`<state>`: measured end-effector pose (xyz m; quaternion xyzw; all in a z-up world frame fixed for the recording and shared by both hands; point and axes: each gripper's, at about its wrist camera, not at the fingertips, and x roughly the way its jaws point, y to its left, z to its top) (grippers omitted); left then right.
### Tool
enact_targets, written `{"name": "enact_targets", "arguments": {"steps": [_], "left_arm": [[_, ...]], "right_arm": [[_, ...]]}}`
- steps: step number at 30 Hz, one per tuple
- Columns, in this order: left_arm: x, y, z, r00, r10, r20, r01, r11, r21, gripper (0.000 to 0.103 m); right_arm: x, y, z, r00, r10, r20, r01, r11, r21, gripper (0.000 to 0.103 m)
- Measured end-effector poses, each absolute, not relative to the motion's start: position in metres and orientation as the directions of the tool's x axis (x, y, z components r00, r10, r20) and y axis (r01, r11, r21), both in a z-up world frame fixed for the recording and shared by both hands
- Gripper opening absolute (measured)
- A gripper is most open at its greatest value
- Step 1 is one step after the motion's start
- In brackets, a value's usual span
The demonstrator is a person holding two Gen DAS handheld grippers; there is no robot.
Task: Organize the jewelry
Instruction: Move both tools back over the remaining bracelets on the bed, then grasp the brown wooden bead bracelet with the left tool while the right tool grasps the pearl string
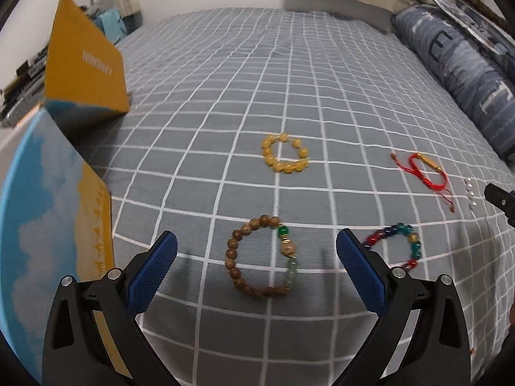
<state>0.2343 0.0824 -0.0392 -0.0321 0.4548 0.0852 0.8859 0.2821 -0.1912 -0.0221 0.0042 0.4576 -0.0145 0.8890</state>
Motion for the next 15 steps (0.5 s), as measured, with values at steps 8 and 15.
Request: {"name": "enact_targets", "arguments": {"steps": [8, 15], "left_arm": [[0.238, 0.087, -0.067, 0.533, 0.115, -0.838, -0.178, 0.984, 0.021, 0.095], [0.239, 0.085, -0.068, 0.534, 0.096, -0.840, -0.166, 0.986, 0.007, 0.079]], "right_arm": [[0.310, -0.197, -0.047, 0.523, -0.002, -0.853, 0.059, 0.998, 0.034, 0.074], [0.323, -0.197, -0.064, 0.478, -0.013, -0.878, 0.067, 0.998, 0.021, 0.052]]}}
